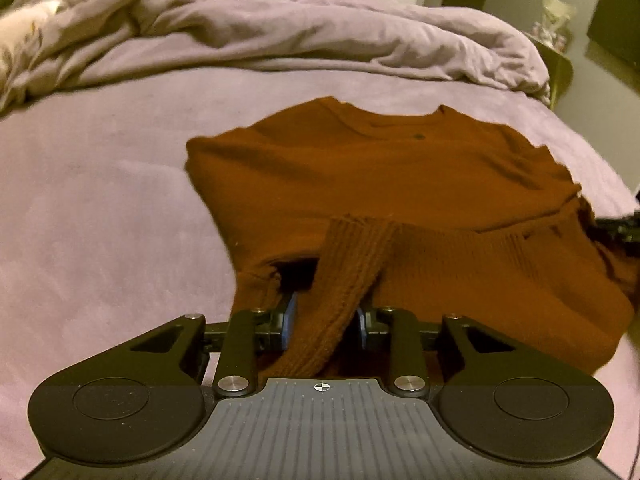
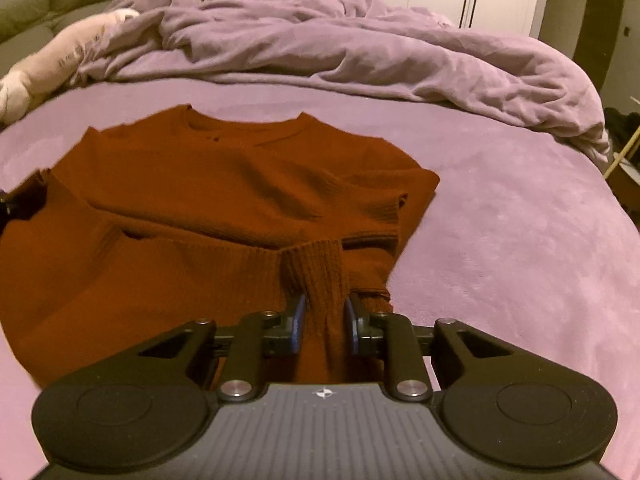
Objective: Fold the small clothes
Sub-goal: 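Grasp the ribbed hem with both grippers side by side, then lift the hem with both grippers and fold it toward the collar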
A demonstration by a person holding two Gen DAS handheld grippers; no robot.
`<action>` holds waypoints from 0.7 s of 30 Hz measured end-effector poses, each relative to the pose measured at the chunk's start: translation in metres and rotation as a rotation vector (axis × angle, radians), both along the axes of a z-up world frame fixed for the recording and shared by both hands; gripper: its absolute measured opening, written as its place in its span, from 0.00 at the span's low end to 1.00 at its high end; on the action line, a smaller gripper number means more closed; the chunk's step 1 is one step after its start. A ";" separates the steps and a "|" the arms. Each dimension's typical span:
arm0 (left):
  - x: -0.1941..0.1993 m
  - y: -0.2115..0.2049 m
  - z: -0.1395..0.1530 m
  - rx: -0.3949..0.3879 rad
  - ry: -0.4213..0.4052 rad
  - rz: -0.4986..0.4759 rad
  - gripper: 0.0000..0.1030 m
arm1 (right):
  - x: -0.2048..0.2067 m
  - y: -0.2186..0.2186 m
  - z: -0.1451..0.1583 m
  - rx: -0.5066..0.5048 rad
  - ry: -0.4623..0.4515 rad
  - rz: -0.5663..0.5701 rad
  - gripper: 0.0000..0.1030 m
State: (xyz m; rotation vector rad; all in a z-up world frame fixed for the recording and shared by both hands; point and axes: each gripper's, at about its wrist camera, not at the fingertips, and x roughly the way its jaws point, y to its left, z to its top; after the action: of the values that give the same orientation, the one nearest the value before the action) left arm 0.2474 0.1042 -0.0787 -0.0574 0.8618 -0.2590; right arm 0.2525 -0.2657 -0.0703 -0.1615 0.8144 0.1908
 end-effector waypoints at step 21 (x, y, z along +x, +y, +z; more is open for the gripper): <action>-0.003 -0.009 0.010 -0.001 -0.016 -0.029 0.09 | 0.000 -0.003 -0.003 0.022 -0.008 0.054 0.07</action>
State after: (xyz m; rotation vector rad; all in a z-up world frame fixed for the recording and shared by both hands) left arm 0.2440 0.0954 -0.0688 -0.0438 0.8469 -0.2863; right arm 0.2530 -0.2682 -0.0738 -0.1632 0.8002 0.2502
